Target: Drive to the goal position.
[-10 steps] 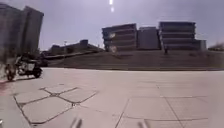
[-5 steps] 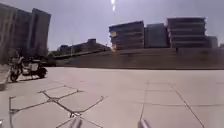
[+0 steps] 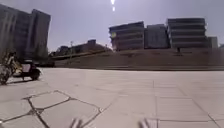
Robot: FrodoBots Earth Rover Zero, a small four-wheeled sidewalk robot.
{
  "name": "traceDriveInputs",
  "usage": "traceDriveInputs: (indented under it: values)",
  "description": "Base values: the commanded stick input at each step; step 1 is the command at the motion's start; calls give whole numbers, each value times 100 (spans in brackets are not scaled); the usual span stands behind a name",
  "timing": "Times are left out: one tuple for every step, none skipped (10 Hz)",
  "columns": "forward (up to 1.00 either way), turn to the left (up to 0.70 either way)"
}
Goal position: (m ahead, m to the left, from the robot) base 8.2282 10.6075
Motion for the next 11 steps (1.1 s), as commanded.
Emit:
traceDriveInputs:
  values:
    - [100, 0]
    - [100, 22]
    - [100, 40]
    - [100, 40]
    - [100, 40]
    - [100, 40]
    - [100, 40]
    - [100, 40]
    - [100, 40]
    - [100, 40]
    - [100, 40]
